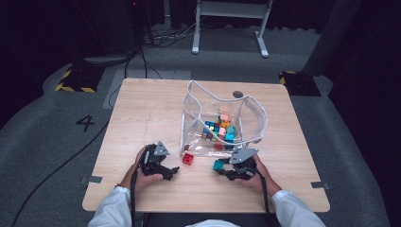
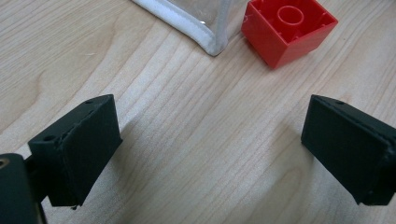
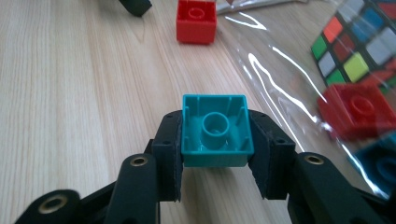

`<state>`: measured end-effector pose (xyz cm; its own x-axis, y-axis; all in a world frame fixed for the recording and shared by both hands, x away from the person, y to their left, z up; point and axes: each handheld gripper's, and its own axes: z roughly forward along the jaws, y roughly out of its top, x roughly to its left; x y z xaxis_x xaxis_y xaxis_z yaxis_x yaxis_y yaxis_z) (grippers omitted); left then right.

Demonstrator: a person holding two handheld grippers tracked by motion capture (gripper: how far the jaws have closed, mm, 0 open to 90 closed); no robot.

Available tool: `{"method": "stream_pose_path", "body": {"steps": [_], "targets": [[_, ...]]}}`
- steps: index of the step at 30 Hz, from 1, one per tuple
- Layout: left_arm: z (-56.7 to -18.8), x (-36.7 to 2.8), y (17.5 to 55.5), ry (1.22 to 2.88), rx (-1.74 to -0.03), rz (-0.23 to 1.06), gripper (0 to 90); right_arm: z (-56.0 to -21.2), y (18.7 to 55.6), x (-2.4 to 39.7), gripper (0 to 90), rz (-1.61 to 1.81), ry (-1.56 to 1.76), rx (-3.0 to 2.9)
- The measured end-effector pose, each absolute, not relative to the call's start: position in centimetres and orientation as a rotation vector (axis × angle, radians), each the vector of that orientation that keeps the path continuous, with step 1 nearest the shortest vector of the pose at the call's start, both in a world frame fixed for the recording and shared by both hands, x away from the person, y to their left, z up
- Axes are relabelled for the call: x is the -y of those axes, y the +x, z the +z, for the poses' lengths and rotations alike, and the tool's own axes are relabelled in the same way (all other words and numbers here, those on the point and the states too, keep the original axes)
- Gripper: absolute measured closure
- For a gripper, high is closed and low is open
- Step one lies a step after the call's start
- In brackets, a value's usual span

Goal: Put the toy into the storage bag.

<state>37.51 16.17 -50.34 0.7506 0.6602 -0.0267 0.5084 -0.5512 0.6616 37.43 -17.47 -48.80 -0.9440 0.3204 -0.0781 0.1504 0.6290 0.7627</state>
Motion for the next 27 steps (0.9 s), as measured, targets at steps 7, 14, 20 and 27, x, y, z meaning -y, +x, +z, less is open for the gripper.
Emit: {"method": "stream_pose_path", "body": {"steps": [7,14,20,27], "targets": [[-50.3,-16.2,37.5,2.279,-0.873,0.294,4.6,-48.8,36.7,20.4,59.3,1.154,0.473,-2.648],[-50.3,-16.2,37.5,2.278,-0.873,0.295,4.6,-48.6,36.4,23.5,59.4,1.176,0.519,-2.606],[-50.3,-16.2,37.5,2.280,-0.873,0.295,4.6,-48.3,36.2,25.9,59.4,1.169,0.575,-2.579],[-50.3,-16.2,37.5,2.277,-0.874,0.296,4.6,-47.8,36.1,28.4,59.4,1.181,0.652,-2.532]]}}
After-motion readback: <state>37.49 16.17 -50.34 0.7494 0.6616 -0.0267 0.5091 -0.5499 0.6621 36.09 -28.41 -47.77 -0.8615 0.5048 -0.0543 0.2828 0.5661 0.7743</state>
